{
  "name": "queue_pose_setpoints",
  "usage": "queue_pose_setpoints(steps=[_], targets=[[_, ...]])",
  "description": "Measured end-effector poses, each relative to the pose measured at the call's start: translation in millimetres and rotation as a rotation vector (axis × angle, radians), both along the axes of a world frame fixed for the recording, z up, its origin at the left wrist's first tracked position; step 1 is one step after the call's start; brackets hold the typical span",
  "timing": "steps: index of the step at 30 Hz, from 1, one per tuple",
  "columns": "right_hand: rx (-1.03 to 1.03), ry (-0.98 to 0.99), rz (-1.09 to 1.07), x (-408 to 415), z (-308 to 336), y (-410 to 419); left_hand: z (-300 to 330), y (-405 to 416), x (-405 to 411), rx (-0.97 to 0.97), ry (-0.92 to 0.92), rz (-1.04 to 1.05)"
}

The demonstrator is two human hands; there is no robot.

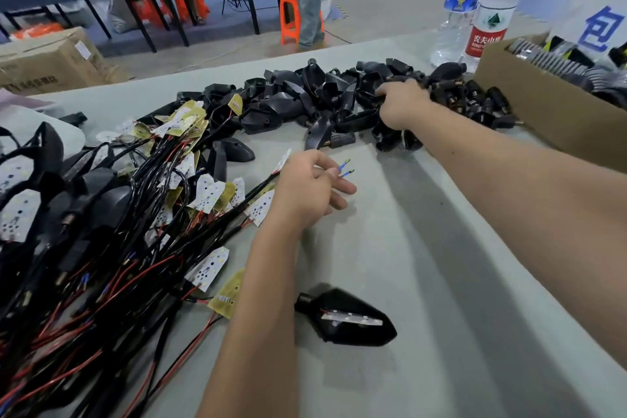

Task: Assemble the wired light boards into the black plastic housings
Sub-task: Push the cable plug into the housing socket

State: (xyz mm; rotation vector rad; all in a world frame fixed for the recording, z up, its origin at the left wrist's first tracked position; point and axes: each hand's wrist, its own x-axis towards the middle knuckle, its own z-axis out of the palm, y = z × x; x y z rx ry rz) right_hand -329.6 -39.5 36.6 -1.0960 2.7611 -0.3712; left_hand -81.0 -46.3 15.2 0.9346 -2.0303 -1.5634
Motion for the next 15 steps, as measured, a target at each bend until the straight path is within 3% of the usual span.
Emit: queue_pose_setpoints(steps=[8,15], targets=[[-0.333,0.008,-0.161,-1,-10,9,-9,-9,-2,-0.015,0.029,0.158],[-0.260,-0.010,-0.218,-6,5,21,-6,-9,5,0.039,0.116,0.222]])
